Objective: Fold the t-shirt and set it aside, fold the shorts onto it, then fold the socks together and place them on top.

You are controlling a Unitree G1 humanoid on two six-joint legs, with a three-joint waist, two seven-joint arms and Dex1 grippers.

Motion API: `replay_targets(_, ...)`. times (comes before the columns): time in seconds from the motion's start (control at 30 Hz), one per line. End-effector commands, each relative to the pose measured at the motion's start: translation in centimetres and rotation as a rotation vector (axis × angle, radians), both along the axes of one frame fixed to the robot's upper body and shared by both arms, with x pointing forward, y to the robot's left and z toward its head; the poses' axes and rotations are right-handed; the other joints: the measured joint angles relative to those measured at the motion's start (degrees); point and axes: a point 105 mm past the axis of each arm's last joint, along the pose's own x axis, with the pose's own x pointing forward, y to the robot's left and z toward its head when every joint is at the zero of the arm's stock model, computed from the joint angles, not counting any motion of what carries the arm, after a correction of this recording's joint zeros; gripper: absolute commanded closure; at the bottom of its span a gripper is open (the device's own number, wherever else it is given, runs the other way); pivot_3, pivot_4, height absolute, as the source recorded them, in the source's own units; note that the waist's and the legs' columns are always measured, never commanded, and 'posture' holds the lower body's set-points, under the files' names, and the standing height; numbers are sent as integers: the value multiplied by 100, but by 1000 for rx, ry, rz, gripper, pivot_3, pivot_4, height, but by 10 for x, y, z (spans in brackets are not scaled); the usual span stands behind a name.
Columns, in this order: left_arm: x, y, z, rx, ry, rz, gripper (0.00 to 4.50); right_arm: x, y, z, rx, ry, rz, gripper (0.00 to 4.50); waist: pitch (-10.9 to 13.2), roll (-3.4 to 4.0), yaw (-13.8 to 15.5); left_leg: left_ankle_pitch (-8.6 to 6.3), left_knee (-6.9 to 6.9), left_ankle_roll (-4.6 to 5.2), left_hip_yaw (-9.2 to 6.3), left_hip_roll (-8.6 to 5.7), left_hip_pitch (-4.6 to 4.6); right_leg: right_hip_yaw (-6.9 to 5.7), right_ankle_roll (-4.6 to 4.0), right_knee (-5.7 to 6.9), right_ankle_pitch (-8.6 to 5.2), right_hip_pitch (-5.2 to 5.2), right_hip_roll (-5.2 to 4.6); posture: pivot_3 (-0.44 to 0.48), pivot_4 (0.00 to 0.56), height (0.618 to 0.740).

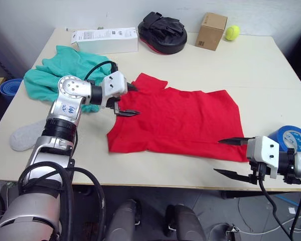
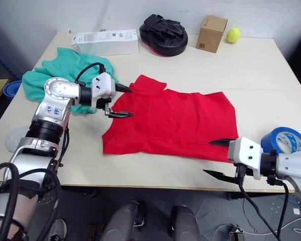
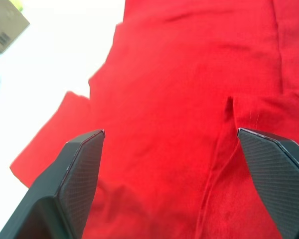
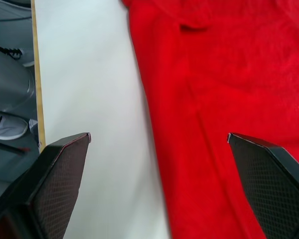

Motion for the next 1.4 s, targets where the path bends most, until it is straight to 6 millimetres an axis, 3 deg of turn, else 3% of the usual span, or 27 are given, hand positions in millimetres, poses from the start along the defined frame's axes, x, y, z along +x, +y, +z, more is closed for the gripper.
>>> replay_targets(0.03,-39,0,-13,39,51,-101,35,6,-21,-5,-122,-49,-19,0,-2,4,-67,0,-1,-2,3,0,4,5,0,0,0,0,0,0,150,740)
replay_targets(0.23,-75,11,-54,154,113,-78,35,15,-52,-18,-267,-89,-42,0,0,1,-133,4,-2,-7,5,3,9,7,0,6,-1,2,5,0,150,740)
replay_targets(0.27,-79,12,-59,163,118,-73,10,18,-57,-19,-279,-96,-52,185,0,1,-124,4,-3,-6,6,3,10,9,0,5,-1,3,3,0,150,740)
replay_targets(0.37,-89,14,-70,203,120,-66,0,25,-63,-24,-299,-104,-63,903,-1,3,-118,3,-4,-3,5,2,10,16,-1,-4,-1,5,-2,0,150,740)
replay_targets(0.47,-94,16,-73,226,118,-78,606,27,-64,-29,-313,-101,-49,1960,-1,3,-115,1,-6,-7,2,2,10,15,-2,-3,-1,3,-2,0,150,740)
replay_targets(0.6,-86,27,-84,296,77,7,1870,32,-66,-40,-338,-90,-56,3366,-2,5,-131,0,-11,-10,3,2,10,13,-1,-1,-1,-1,-2,0,150,740)
replay_targets(0.63,-85,28,-84,298,76,9,2180,33,-66,-41,-338,-88,-58,3378,-2,5,-132,-1,-11,-10,3,2,10,13,-1,0,-1,-1,-2,0,150,740)
replay_targets(0.87,-89,33,-100,341,102,2,2180,40,-69,-44,-355,-94,-67,3378,-2,5,-136,0,-7,-9,3,3,11,13,-1,0,-1,2,-2,0,150,740)
replay_targets(0.97,-89,35,-102,345,112,10,2723,41,-67,-46,-355,-87,-55,3734,-2,5,-137,-1,-8,-9,3,3,12,13,-1,0,-1,2,-2,0,150,740)
replay_targets(1.07,-86,39,-108,369,120,27,3634,41,-65,-46,-353,-78,-38,4500,-3,6,-136,-1,-8,-9,3,3,13,13,-1,0,-1,3,-2,0,150,740)
replay_targets(1.17,-83,46,-112,381,132,53,4469,41,-63,-45,-353,-75,-18,4500,-5,9,-137,-1,-8,-9,3,3,15,14,-2,0,-1,4,-3,0,150,740)
replay_targets(1.4,-96,58,-118,372,234,53,4469,36,-59,-39,-357,-55,59,4500,-15,25,-159,-2,-12,-10,3,5,20,13,-2,4,-1,4,-3,0,150,740)
